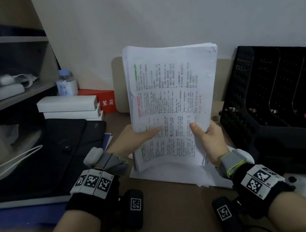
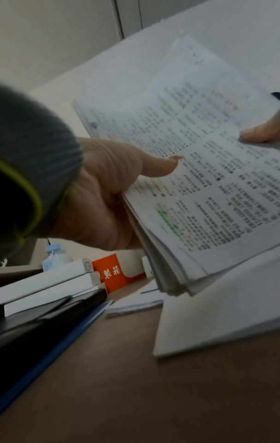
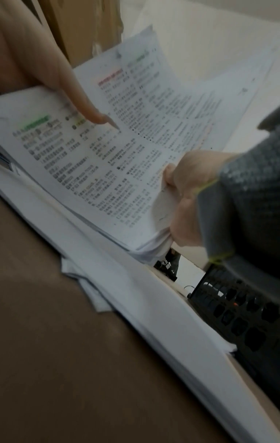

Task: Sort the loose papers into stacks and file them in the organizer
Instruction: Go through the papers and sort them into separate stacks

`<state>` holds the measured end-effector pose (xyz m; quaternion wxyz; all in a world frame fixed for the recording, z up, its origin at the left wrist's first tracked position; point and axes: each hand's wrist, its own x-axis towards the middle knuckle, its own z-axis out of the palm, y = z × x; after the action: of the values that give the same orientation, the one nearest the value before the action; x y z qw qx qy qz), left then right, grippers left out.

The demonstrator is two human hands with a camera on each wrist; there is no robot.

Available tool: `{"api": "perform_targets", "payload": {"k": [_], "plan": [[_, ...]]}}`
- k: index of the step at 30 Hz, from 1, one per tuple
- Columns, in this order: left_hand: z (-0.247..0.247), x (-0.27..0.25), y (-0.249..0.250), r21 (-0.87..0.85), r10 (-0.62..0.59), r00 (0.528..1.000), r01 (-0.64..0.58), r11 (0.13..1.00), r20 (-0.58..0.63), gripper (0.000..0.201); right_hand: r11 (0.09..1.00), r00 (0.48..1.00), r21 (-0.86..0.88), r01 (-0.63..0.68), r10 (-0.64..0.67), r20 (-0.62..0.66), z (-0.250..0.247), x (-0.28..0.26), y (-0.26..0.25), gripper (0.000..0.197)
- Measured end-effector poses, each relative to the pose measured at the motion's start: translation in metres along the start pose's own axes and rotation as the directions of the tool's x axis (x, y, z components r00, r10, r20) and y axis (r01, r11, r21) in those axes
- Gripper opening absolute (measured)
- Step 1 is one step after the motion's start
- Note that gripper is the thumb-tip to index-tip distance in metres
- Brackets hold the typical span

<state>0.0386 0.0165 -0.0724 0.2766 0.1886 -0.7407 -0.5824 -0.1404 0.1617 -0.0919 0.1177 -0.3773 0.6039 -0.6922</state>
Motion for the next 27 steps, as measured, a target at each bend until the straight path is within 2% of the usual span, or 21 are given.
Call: {"api": "perform_targets", "payload": {"k": [3,6,8,10,12,14,15,17,20,22,24,27], "plan": [[-0.006,-0.002,0.010,0.035,0.079,0.996,-0.078,0.996,-0.051,0.033,0.998,1.000,0.056,-0.002,0.002,0.001,0.004,0.003,-0.003,0.022],[-0.014,-0.003,0.017,0.003,0.110,0.981,-0.110,0.994,-0.159,0.033,0.997,0.999,0.065,-0.028,0.025,0.045,0.012,0.007,-0.013,0.026],[-0.019,-0.002,0.020,-0.012,0.090,0.970,-0.096,0.995,-0.227,0.035,0.999,0.993,0.019,-0.051,0.049,0.105,0.017,0.008,-0.020,0.032],[-0.025,-0.002,0.022,-0.014,0.072,0.949,-0.081,0.997,-0.306,0.032,0.986,0.977,-0.120,-0.115,0.134,0.169,0.023,0.010,-0.026,0.039],[-0.029,-0.003,0.023,-0.014,0.080,0.914,-0.093,0.996,-0.398,0.024,0.905,0.917,-0.352,-0.239,0.330,0.223,0.025,0.011,-0.024,0.056],[-0.036,-0.003,0.023,-0.027,0.070,0.868,-0.095,0.995,-0.491,0.022,0.753,0.804,-0.576,-0.320,0.537,0.256,0.025,0.008,-0.018,0.080],[-0.039,-0.003,0.024,-0.032,0.060,0.848,-0.090,0.995,-0.526,0.024,0.675,0.749,-0.679,-0.289,0.601,0.278,0.025,0.005,-0.016,0.091],[-0.045,-0.001,0.024,-0.054,0.051,0.825,-0.098,0.994,-0.562,0.025,0.551,0.663,-0.829,-0.099,0.657,0.358,0.025,-0.001,-0.015,0.106],[-0.048,-0.003,0.027,-0.131,0.027,0.817,-0.124,0.984,-0.575,0.029,0.392,0.556,-0.890,0.234,0.697,0.453,0.031,-0.013,-0.018,0.120],[-0.047,-0.004,0.030,-0.166,0.021,0.818,-0.141,0.976,-0.575,0.034,0.285,0.503,-0.899,0.332,0.753,0.425,0.036,-0.017,-0.015,0.126],[-0.047,-0.006,0.032,-0.174,0.025,0.820,-0.151,0.973,-0.571,0.035,0.236,0.485,-0.907,0.350,0.782,0.391,0.040,-0.019,-0.010,0.126],[-0.045,-0.007,0.034,-0.166,0.027,0.831,-0.143,0.976,-0.555,0.032,0.253,0.541,-0.907,0.336,0.737,0.406,0.038,-0.019,-0.005,0.114]]}}
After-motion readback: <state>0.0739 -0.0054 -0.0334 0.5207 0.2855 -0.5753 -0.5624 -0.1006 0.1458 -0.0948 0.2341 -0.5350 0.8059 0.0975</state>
